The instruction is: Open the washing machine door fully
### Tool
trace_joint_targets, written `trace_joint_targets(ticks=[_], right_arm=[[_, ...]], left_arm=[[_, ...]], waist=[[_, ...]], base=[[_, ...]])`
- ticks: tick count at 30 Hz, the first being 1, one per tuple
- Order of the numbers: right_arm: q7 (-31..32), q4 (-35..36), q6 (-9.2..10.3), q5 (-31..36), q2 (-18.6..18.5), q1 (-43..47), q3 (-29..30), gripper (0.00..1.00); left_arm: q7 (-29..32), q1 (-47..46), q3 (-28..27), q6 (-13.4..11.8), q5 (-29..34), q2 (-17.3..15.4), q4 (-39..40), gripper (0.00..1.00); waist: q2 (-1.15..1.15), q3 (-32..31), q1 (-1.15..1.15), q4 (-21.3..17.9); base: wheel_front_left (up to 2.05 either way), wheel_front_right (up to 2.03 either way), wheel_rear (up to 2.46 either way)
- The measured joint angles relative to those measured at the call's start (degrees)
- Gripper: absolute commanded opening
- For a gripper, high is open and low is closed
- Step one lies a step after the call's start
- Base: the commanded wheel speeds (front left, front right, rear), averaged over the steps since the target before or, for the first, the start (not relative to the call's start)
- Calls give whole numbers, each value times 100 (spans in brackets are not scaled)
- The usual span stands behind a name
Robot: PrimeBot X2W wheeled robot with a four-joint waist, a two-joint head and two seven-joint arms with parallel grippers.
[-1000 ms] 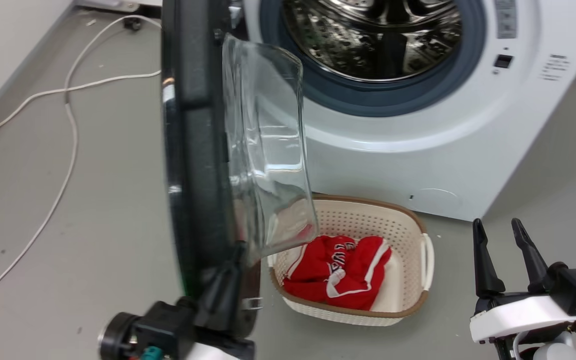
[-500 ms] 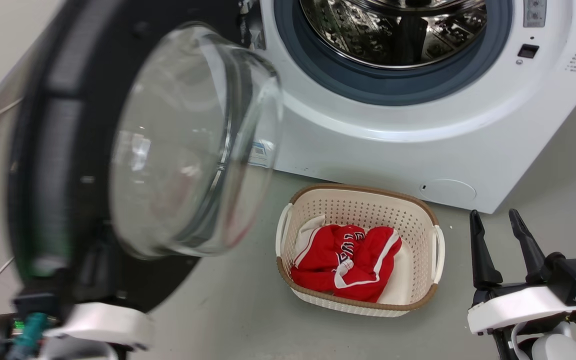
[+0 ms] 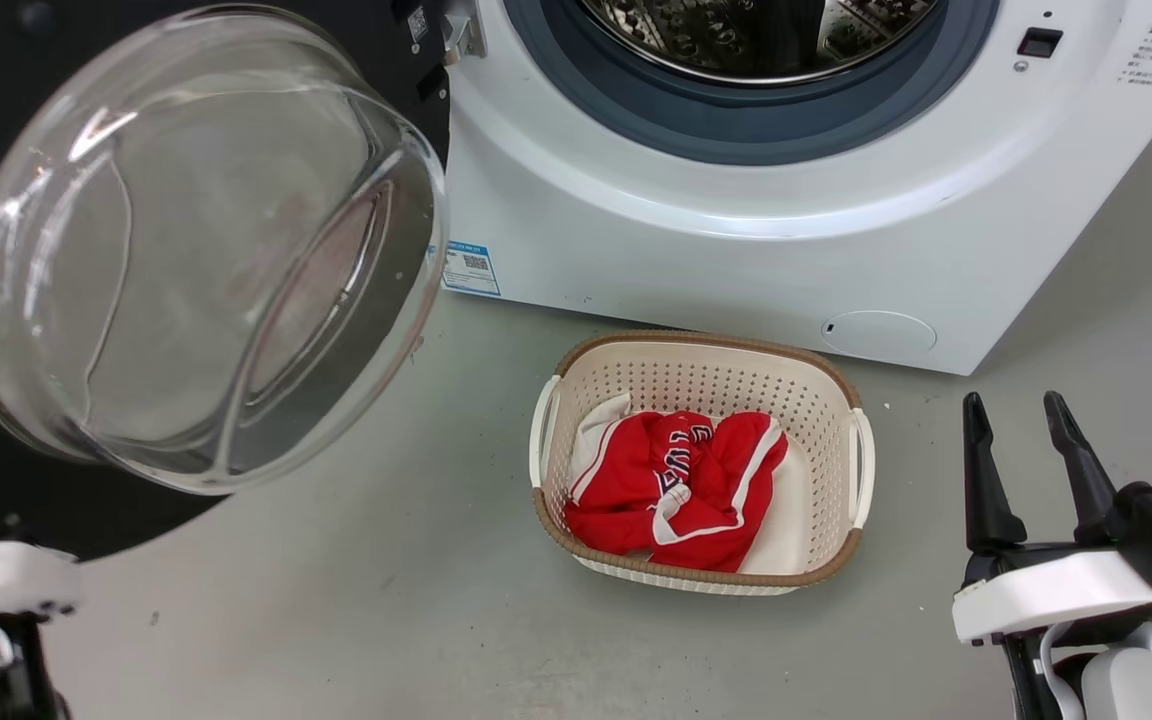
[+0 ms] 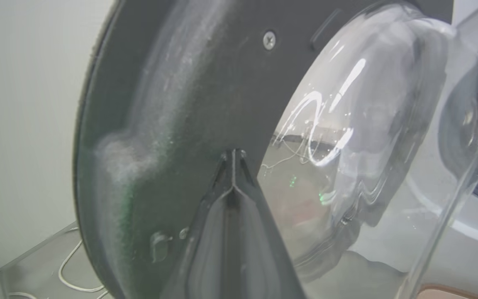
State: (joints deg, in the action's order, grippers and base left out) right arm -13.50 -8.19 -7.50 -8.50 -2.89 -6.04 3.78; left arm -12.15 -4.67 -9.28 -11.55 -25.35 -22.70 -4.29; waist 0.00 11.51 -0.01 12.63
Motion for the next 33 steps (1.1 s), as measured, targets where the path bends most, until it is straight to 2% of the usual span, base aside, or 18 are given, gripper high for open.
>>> trace_joint_targets(ticks=[8, 12, 16, 20, 26, 27, 29, 30, 33], right_arm=[[26, 23, -1, 44, 0, -88, 34, 100], [26, 9, 0, 44, 0, -92, 16, 100], [16, -55, -1, 19, 0, -87, -4, 100], [-16, -105, -1, -10, 0, -68, -13, 100], [-42, -178, -1, -8, 0, 23, -10, 100], [-43, -187, 0, -5, 0, 27, -29, 100], [-57, -187, 0, -2, 0, 36, -59, 100], [-57, -188, -1, -2, 0, 42, -66, 100], [-58, -183, -1, 7, 0, 52, -105, 100]], left_arm=[[-222, -555, -229, 271, -79, -212, -937, 0], [-267, -654, -274, 353, -74, -212, -1220, 0], [-276, -578, -299, 377, 1, -32, -1215, 0], [-277, -172, -404, 376, 188, 219, -853, 0], [-292, 492, -412, 408, 511, 820, -121, 0], [-292, 601, -409, 409, 586, 916, 19, 15], [-292, 771, -399, 434, 700, 1132, 270, 81], [-292, 843, -366, 453, 764, 1240, 375, 100], [-292, 1035, -168, 502, 1018, 1545, 653, 100]], waist=[[0, 6, 1, 8], [0, -30, 0, -9], [0, -122, 0, -45], [0, -254, 1, -95], [0, -445, 1, -140], [0, -475, 1, -151], [0, -522, 1, -176], [0, -539, 1, -186], [0, -584, 1, -225]], base=[[0, 0, 0], [0, 0, 0], [0, 0, 0], [0, 0, 0], [0, 0, 0], [0, 0, 0], [0, 0, 0], [0, 0, 0], [0, 0, 0]])
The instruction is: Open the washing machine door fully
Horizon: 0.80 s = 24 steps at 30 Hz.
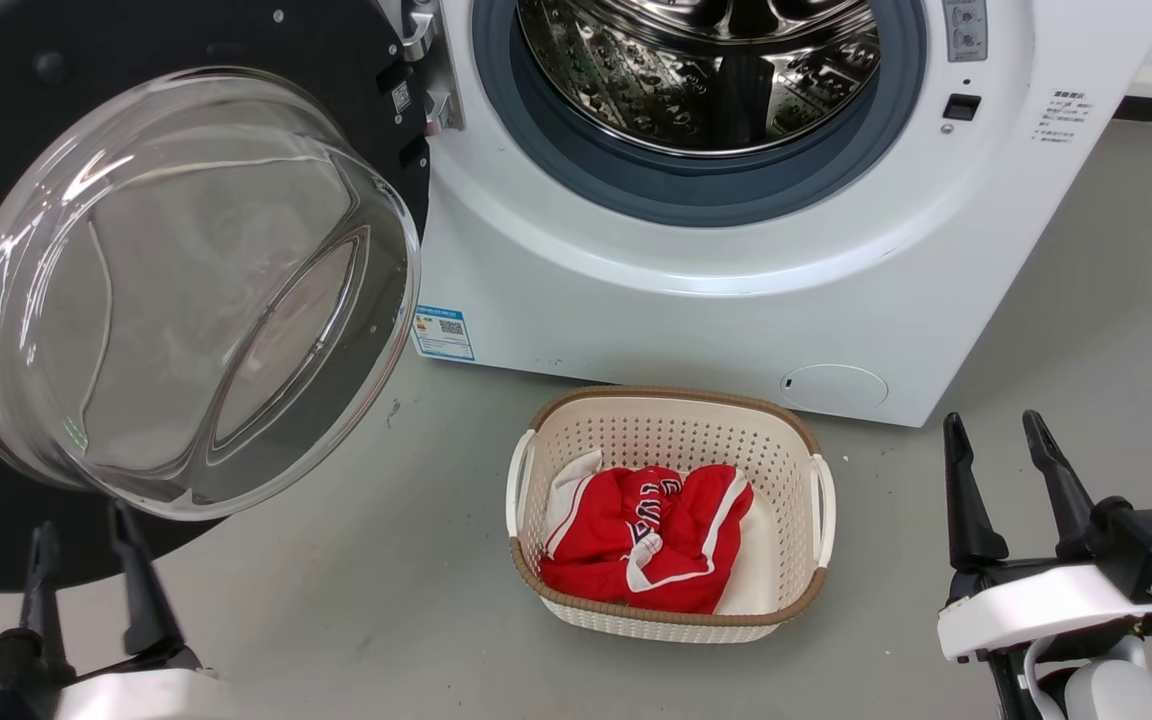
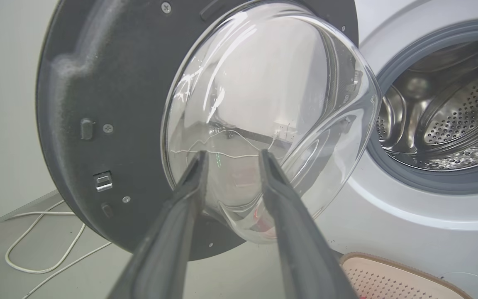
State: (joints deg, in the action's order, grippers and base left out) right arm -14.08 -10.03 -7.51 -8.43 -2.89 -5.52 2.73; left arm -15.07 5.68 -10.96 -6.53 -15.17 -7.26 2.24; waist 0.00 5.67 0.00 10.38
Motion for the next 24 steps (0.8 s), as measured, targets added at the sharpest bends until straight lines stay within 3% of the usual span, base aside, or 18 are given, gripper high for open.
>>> trace_joint_targets(ticks=[10, 17, 24], right_arm=[[0, 101, 0, 89, 0, 18, -144, 100], [33, 267, 1, 200, 0, 30, -168, 100], [87, 403, 1, 305, -1, 123, -165, 100]], left_arm=[[0, -107, 531, 302, 503, 283, 338, 100], [0, -485, 800, 609, 781, 308, 166, 100], [0, -713, 836, 689, 1014, 252, -66, 100]], waist=[[0, -117, 0, -235], [0, -148, 0, -508], [0, -171, 0, -785]], base=[[0, 0, 0], [0, 0, 0], [0, 0, 0]])
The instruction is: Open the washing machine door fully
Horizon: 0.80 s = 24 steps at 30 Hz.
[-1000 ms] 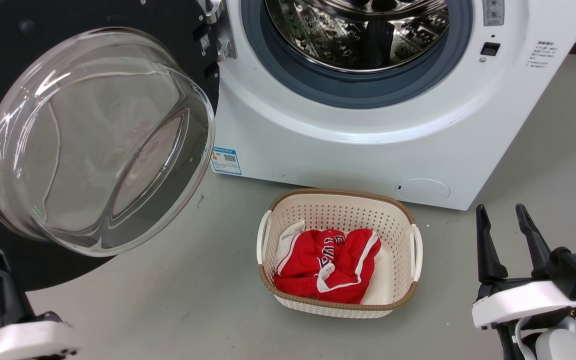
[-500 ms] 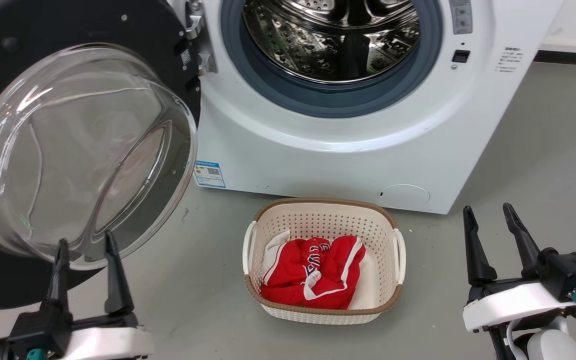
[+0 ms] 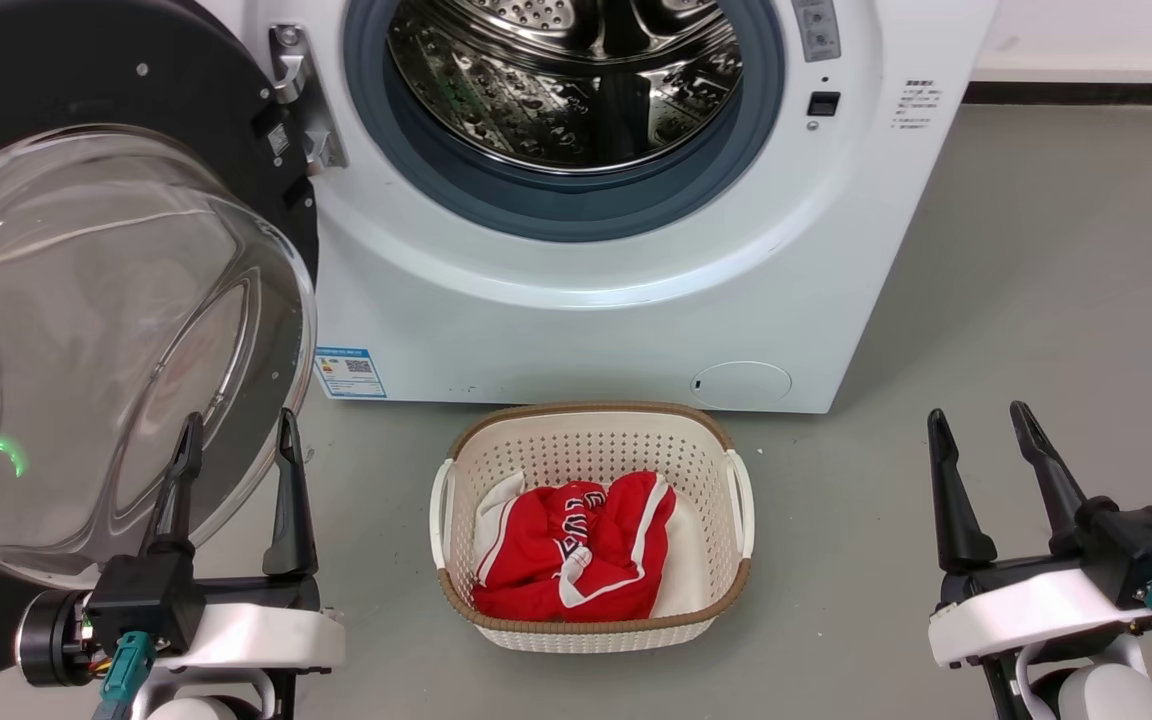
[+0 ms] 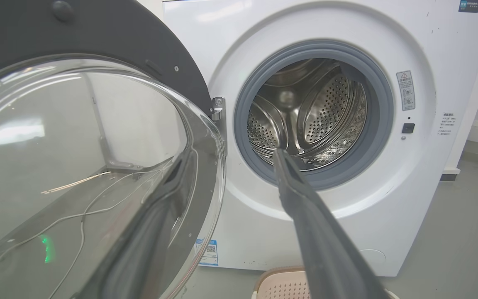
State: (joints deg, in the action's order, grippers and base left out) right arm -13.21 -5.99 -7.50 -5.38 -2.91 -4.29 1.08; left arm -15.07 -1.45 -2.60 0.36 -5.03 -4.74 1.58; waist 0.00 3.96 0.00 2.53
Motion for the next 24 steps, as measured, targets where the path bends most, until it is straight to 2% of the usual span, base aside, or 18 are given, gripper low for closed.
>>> trace_joint_targets(ticks=[5, 24], right_arm=[[23, 57, 0, 32, 0, 91, 13, 100], [57, 59, -1, -14, 0, 102, 21, 100]], left_arm=[[0, -64, -65, -1, 62, -2, -75, 100], [0, -127, -104, 269, 84, 30, -367, 100]], waist=[[0, -25, 0, -104], [0, -31, 0, -154]], base=[[0, 0, 0], [0, 0, 0]])
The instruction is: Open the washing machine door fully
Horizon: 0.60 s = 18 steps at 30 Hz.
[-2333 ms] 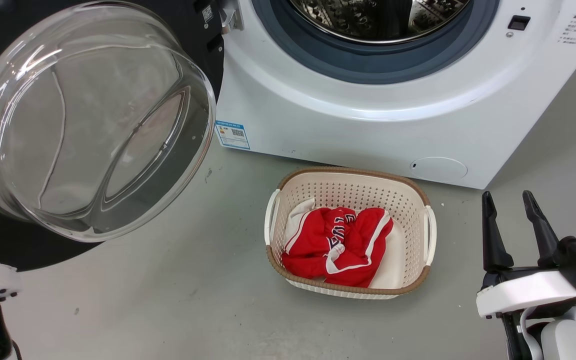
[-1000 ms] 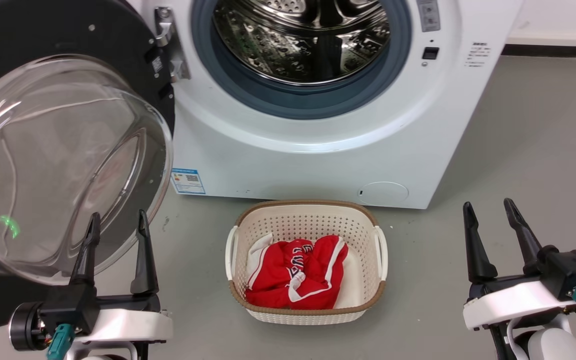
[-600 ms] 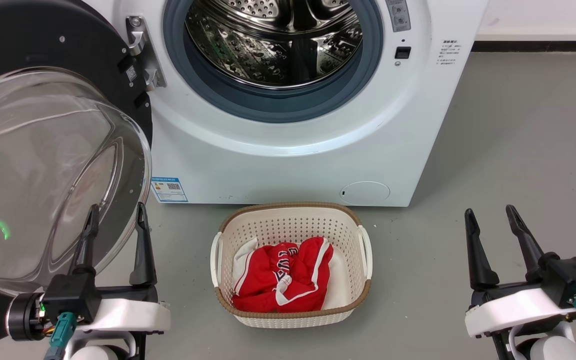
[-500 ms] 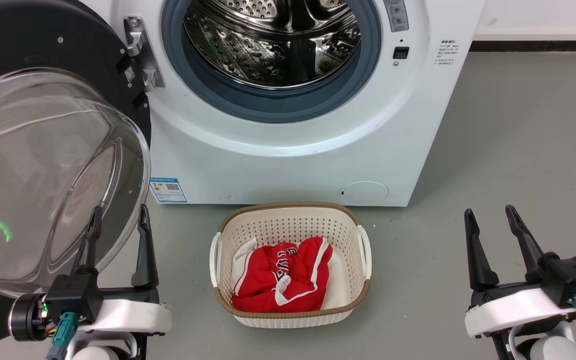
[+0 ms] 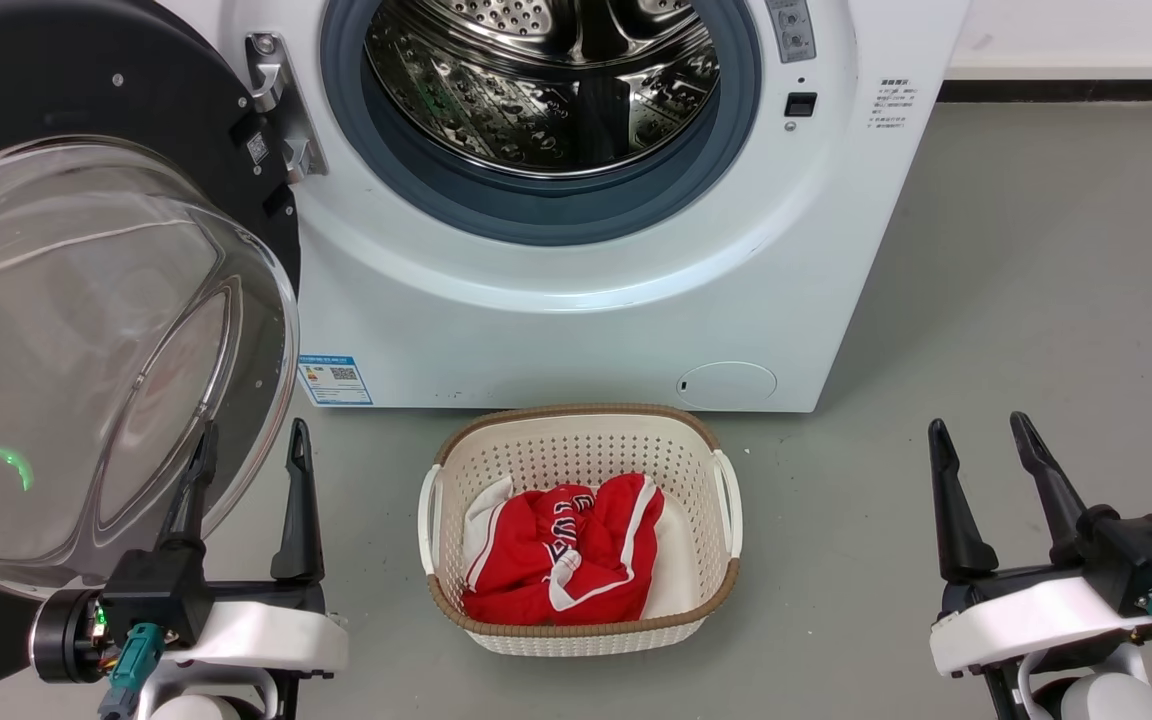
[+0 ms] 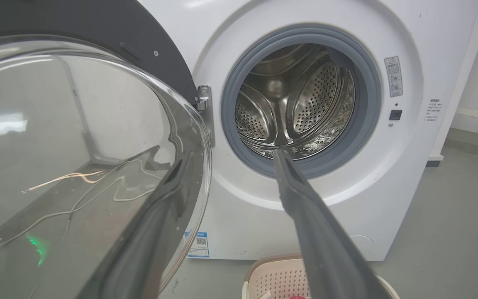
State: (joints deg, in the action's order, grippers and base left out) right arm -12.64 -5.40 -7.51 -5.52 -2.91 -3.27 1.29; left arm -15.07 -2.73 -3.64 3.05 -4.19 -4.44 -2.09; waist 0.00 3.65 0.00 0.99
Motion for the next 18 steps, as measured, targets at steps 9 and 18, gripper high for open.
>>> trace_joint_targets(ticks=[9, 18], right_arm=[[4, -55, 0, -55, 1, 4, -2, 0], [148, -277, 0, -722, 1, 120, -5, 0]], left_arm=[[1, -3, -25, 57, 7, 20, -111, 0], [247, 105, -88, 73, -645, 71, -456, 0]], waist=[[0, -4, 0, -12], [0, -22, 0, -17]], base=[[0, 0, 0], [0, 0, 0]])
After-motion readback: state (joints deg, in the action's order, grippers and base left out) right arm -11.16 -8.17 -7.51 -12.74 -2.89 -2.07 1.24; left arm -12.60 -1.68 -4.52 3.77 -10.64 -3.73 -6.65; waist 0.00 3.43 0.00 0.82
